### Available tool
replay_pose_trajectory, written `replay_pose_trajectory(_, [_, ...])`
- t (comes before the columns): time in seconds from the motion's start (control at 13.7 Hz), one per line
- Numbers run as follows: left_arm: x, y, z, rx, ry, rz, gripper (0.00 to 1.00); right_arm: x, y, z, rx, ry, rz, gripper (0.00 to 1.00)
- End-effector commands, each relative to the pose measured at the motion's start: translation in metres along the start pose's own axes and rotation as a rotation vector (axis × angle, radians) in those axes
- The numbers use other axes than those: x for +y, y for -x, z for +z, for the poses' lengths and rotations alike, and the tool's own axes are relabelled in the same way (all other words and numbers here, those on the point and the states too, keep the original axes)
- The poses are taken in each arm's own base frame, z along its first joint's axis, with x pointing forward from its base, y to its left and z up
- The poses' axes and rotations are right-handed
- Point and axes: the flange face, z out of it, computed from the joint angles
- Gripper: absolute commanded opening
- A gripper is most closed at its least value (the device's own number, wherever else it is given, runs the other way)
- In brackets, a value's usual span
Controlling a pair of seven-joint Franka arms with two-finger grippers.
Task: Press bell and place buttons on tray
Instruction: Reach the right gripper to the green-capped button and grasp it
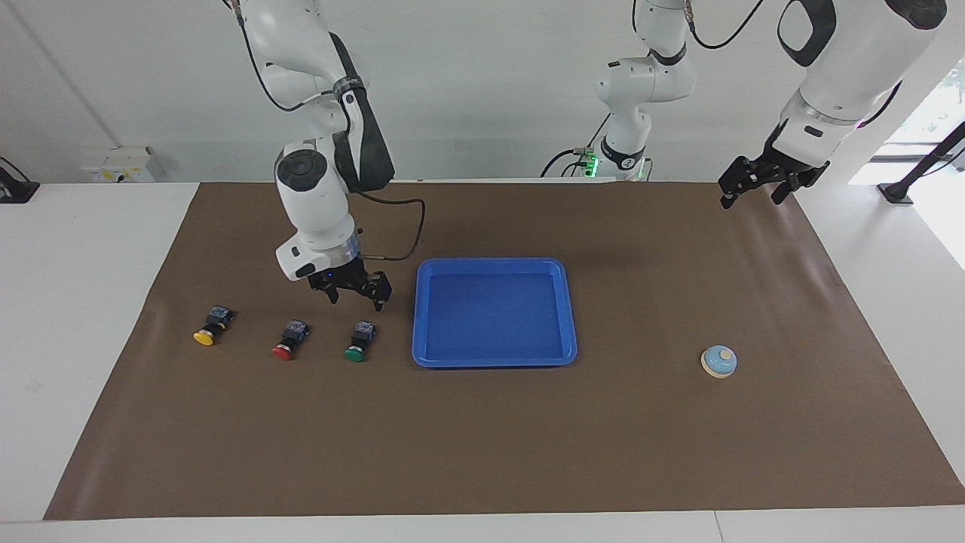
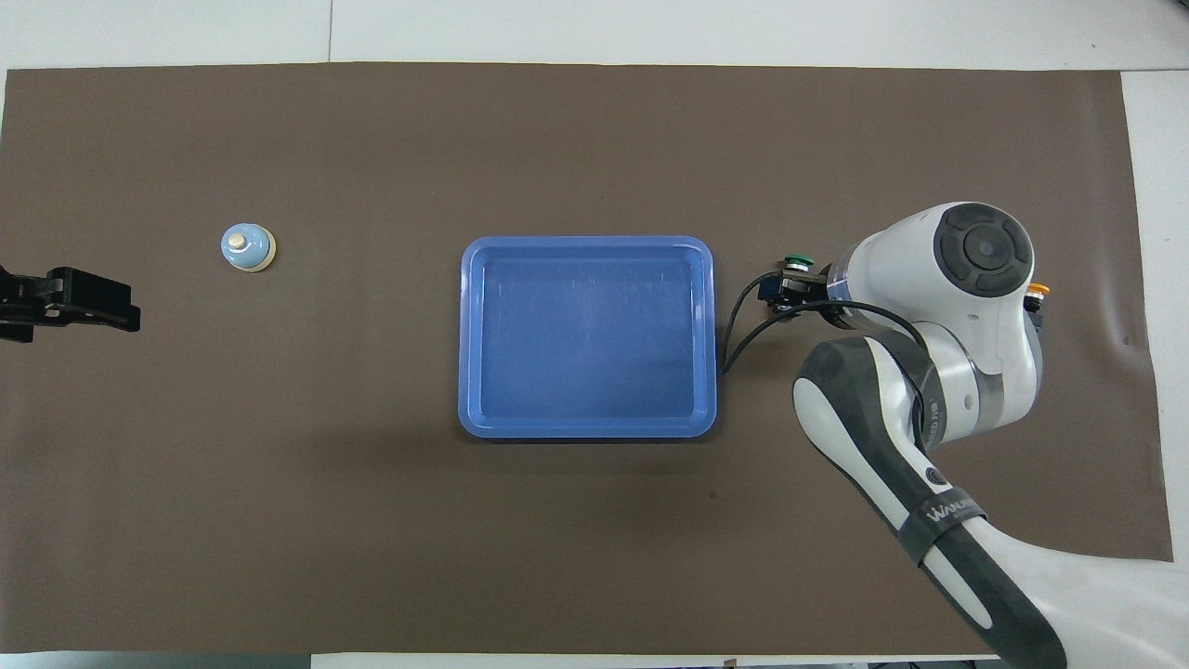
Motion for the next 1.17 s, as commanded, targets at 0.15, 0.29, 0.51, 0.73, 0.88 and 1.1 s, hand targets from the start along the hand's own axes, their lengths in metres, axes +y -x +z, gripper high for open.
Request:
replay_pose_trajectory(0.15, [-0.005, 0.002, -0.003, -0.008, 0.015, -0.021, 1.00, 0.001, -0.009, 0.038, 0.017, -0.010, 0.058, 1.00])
replay_pose_trajectory(0.29, [-0.004, 0.002, -0.004, -0.006, 0.015, -0.019, 1.00, 0.001, -0.011, 0.054, 0.021, -0.013, 0.073, 1.00])
replay_pose_trajectory(0.51, [-0.005, 0.002, -0.003, -0.008, 0.015, -0.021, 1.00, 0.001, -0.014, 0.067, 0.030, -0.018, 0.079, 1.00])
replay_pose_trajectory(0.73, [-0.005, 0.002, -0.004, -0.006, 0.015, -0.021, 1.00, 0.002, -0.019, 0.063, 0.037, -0.021, 0.086, 0.90])
replay_pose_trajectory(0.88, [-0.005, 0.002, -0.004, -0.006, 0.015, -0.021, 1.00, 0.002, -0.019, 0.064, 0.036, -0.021, 0.089, 0.43])
replay_pose_trajectory(1.1, [-0.005, 0.002, -0.004, -0.006, 0.015, -0.021, 1.00, 0.002, -0.018, 0.064, 0.035, -0.020, 0.091, 0.00])
